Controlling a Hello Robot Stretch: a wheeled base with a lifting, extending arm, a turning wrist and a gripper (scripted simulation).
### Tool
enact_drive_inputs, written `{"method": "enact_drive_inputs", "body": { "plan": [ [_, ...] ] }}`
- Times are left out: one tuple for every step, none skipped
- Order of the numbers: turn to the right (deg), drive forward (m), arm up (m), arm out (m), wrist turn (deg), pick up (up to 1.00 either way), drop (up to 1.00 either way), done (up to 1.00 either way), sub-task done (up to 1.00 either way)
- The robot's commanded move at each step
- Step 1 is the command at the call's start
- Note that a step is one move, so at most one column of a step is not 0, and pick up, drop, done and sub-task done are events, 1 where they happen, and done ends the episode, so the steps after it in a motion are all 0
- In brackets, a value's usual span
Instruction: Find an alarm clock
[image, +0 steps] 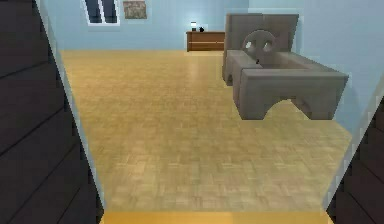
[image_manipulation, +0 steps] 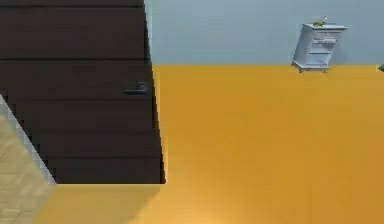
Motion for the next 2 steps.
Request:
{"method": "enact_drive_inputs", "body": {
  "plan": [
    [0.0, 1.0, 0.0, 0.0, 0.0, 0.0, 0.0, 0.0, 0.0],
    [0.0, 1.0, 0.0, 0.0, 0.0, 0.0, 0.0, 0.0, 0.0]
  ]
}}
